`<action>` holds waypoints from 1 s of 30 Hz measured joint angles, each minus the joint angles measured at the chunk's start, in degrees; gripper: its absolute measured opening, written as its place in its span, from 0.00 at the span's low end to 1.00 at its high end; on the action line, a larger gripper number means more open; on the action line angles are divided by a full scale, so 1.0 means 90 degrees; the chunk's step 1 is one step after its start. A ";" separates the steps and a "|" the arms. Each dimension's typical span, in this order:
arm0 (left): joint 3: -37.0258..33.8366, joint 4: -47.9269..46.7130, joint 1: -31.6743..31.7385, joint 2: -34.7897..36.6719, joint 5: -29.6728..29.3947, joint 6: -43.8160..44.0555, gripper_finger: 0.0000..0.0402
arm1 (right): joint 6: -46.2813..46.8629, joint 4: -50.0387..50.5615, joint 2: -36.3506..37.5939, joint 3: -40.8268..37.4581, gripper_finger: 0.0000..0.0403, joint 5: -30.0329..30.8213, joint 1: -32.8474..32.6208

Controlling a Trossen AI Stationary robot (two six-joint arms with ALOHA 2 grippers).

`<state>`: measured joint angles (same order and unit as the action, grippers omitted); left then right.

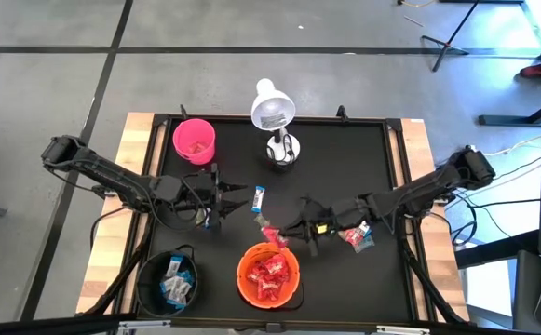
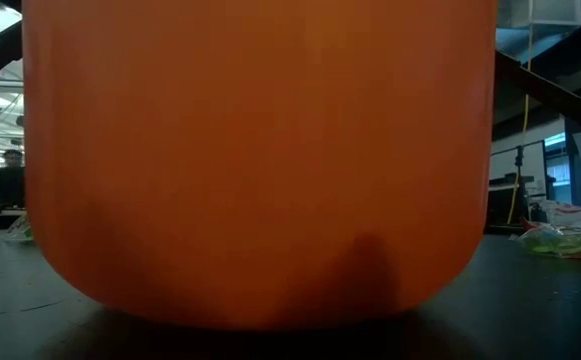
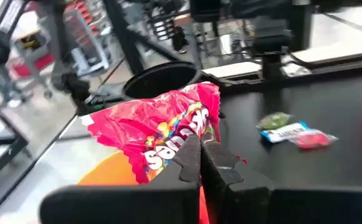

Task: Sort candy
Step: Put the red candy into the orange bucket

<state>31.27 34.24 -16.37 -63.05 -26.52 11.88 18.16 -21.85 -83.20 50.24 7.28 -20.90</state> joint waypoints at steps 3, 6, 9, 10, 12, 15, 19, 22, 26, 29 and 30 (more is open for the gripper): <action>0.0000 0.0000 0.0000 0.0000 0.0000 0.0000 0.51 | -0.0222 0.0248 -0.0203 0.0276 0.00 -0.0092 -0.0115; 0.0000 -0.0002 -0.0016 0.0000 0.0008 0.0002 0.51 | -0.0237 0.0523 -0.0367 0.0420 0.00 -0.0110 -0.0158; 0.0000 -0.0002 -0.0037 0.0000 0.0015 0.0005 0.51 | -0.0198 0.0726 -0.0483 0.0439 0.00 -0.0096 -0.0151; 0.0000 -0.0002 -0.0049 0.0000 0.0017 0.0005 0.51 | -0.0164 0.0740 -0.0518 0.0439 0.00 -0.0093 -0.0151; 0.0000 0.0000 -0.0067 0.0000 0.0017 0.0007 0.51 | -0.0057 0.0733 -0.0584 0.0439 0.00 -0.0146 -0.0151; 0.0000 0.0000 -0.0066 0.0000 0.0019 0.0098 0.51 | -0.0045 0.0647 -0.0710 0.0442 0.00 -0.0391 -0.0194; 0.0000 0.0033 -0.0057 0.0000 -0.0095 0.0262 0.51 | -0.0064 0.0587 -0.0866 0.0442 0.00 -0.0518 -0.0308; 0.0000 0.0047 -0.0057 0.0000 -0.0164 0.0334 0.51 | -0.0068 0.0626 -0.0895 0.0442 0.00 -0.0599 -0.0326; 0.0000 0.0056 -0.0057 0.0000 -0.0168 0.0355 0.51 | -0.0067 0.0608 -0.0928 0.0444 0.00 -0.0599 -0.0318; 0.0000 0.0152 -0.0057 0.0000 -0.0189 0.0353 0.51 | -0.0069 0.0612 -0.0930 0.0444 0.00 -0.0599 -0.0316; 0.0000 0.0210 -0.0057 0.0000 -0.0194 0.0355 0.51 | -0.0069 0.0618 -0.0942 0.0444 0.00 -0.0600 -0.0316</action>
<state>31.27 36.12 -16.88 -63.05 -28.27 15.07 17.54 -16.29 -91.68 54.24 1.87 -23.75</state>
